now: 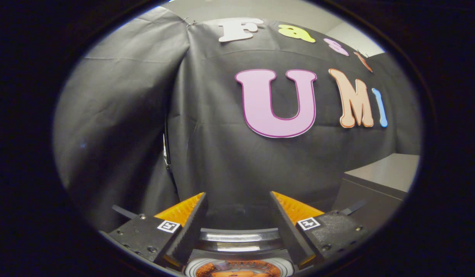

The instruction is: Put the clothes into the washing machine and then close the washing machine lid.

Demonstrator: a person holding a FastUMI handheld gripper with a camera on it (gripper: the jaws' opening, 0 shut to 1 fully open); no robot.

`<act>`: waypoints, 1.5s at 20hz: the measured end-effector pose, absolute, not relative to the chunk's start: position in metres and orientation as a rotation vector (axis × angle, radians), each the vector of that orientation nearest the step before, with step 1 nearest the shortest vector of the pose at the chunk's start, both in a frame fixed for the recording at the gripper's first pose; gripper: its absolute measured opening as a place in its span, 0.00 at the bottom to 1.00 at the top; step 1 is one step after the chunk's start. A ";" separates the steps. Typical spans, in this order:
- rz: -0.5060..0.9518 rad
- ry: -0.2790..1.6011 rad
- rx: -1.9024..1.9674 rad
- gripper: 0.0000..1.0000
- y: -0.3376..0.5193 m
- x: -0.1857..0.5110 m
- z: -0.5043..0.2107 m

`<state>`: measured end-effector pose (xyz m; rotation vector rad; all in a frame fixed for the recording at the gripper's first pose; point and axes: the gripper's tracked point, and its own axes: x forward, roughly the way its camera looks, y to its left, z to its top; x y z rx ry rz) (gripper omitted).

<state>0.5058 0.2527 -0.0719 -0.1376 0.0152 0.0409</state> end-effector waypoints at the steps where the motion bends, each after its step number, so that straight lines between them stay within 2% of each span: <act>1: 0.046 0.017 -0.138 0.95 0.253 0.505 -0.072; 18: 0.068 0.033 -0.160 0.97 0.252 0.472 -0.099; 23: 0.085 0.207 -0.097 0.97 0.243 0.460 -0.172; 30: 0.063 0.227 -0.114 0.96 0.219 0.439 -0.179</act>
